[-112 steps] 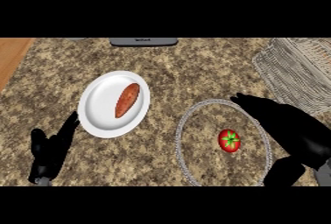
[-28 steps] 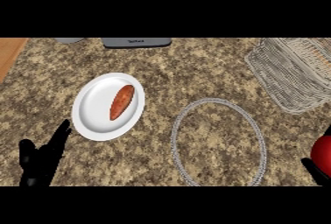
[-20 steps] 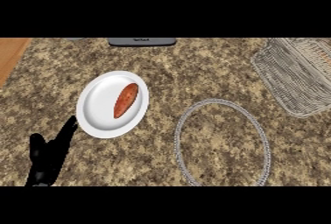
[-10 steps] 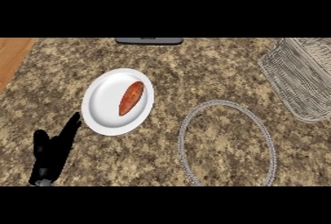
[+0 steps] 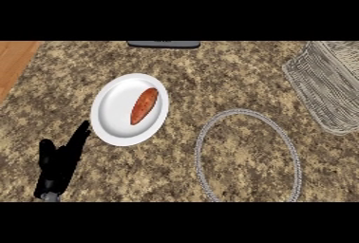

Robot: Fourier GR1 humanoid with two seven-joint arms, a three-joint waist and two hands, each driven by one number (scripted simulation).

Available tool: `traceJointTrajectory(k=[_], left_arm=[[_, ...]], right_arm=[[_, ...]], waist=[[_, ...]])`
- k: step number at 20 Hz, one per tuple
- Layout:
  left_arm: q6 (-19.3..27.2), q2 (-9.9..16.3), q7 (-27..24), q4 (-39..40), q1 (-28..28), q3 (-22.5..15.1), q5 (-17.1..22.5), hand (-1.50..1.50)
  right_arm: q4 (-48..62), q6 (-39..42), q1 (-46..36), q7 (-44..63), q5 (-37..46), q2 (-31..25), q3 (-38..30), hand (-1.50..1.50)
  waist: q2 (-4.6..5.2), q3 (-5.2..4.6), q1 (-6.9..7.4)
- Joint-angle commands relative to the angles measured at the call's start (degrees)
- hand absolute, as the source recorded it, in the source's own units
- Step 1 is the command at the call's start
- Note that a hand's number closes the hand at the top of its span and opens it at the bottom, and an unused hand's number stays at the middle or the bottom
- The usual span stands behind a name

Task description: Pick the tomato from the placemat and place it in the basket

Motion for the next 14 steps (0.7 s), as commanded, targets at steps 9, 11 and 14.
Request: traceJointTrajectory(k=[9,11,14], left_arm=[[-1.24,-0.98,1.36,5.26,2.51,-0.18,-0.10,0.00],[0.09,-1.91,0.51,5.59,2.07,-0.08,-0.93,0.00],[-0.35,-1.64,3.47,1.26,3.38,-0.91,-0.67,0.00]], right_arm=[[24.03,1.30,-7.85,-12.47,2.55,5.80,0.77,1.50],[27.62,2.86,-10.14,-13.54,2.93,4.59,0.53,1.50],[32.67,1.93,-9.89,-18.78,4.90,5.47,0.59,1.50]], waist=[[0.71,-0.57,-0.26],[0.65,-0.58,-0.44],[0.65,-0.51,-0.10]])
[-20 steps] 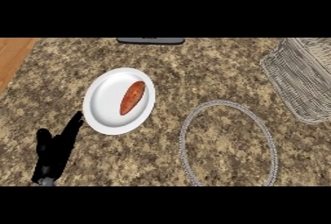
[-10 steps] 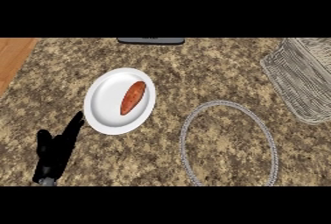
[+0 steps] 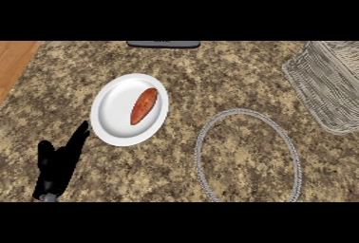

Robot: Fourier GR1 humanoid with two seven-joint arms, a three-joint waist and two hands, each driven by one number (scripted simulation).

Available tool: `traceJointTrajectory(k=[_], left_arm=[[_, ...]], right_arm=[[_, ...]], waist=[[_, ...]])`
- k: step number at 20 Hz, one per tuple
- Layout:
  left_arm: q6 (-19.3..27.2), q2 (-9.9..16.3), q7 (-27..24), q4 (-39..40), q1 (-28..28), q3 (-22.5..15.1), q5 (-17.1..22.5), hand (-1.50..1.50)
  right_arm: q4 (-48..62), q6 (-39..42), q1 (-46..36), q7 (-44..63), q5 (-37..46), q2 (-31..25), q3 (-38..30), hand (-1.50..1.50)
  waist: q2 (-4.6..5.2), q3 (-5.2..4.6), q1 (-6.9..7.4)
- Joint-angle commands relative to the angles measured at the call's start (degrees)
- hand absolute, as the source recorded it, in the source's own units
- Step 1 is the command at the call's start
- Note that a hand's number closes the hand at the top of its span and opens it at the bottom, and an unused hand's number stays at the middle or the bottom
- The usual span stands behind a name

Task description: Pick the tomato from the placemat and place it in the basket

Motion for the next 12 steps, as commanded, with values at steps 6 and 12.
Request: traceJointTrajectory(k=[6,12], left_arm=[[-0.07,-1.74,2.59,4.54,1.22,-0.87,-0.11,0.00],[0.24,-2.32,1.87,6.75,-0.22,-0.72,-1.00,0.00]], right_arm=[[10.20,-7.07,-0.25,-10.71,13.47,-2.99,6.12,1.50],[17.62,-7.12,-3.58,-19.06,15.11,-5.85,4.66,-1.50]], waist=[[1.05,-0.67,0.37],[1.16,-0.63,0.15]])
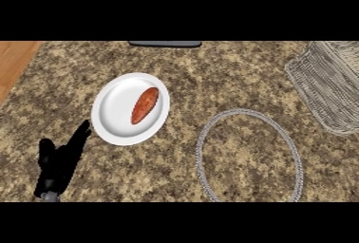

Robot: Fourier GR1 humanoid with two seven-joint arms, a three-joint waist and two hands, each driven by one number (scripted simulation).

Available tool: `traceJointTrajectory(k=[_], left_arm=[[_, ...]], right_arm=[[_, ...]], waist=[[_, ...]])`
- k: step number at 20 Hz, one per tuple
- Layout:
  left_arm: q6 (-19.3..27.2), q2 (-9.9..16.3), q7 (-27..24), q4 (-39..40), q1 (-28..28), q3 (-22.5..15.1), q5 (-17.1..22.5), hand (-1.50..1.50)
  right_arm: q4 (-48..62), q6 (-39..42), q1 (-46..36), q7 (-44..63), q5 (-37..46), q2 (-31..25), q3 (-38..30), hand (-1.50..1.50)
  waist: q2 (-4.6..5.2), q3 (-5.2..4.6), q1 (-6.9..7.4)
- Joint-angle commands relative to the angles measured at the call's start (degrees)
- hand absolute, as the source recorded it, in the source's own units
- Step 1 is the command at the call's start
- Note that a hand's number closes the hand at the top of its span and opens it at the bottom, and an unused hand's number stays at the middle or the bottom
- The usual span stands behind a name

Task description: Pick the tomato from the placemat and place it in the basket

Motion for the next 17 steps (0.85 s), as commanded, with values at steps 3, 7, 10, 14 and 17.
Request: traceJointTrajectory(k=[3,7,10,14,17], left_arm=[[-0.56,-0.92,-0.59,5.76,2.87,0.25,0.07,0.00],[0.17,-1.12,1.62,4.79,0.86,-0.68,-1.19,0.00],[-0.41,-0.92,3.30,4.33,0.75,0.65,0.62,0.00],[-0.18,-0.79,3.28,3.09,0.95,0.94,0.44,0.00],[0.31,-1.02,3.68,2.17,2.75,0.00,-0.72,0.00]], right_arm=[[7.80,1.26,-2.23,-6.92,0.29,-3.23,-2.44,-1.50],[12.21,2.91,-6.15,-5.45,-1.43,-4.75,-5.08,-1.50],[14.98,2.87,-7.25,-3.01,-3.26,-5.84,-7.57,-1.50],[18.15,5.28,-7.85,-1.77,-4.14,-11.52,-9.57,-1.50],[20.15,7.54,-4.76,-4.13,-4.37,-14.70,-10.39,-1.50]], waist=[[0.69,-0.72,-0.22],[0.90,-0.67,0.02],[0.68,-0.70,-0.38],[0.88,-0.62,-0.08],[0.87,-0.50,-0.64]])
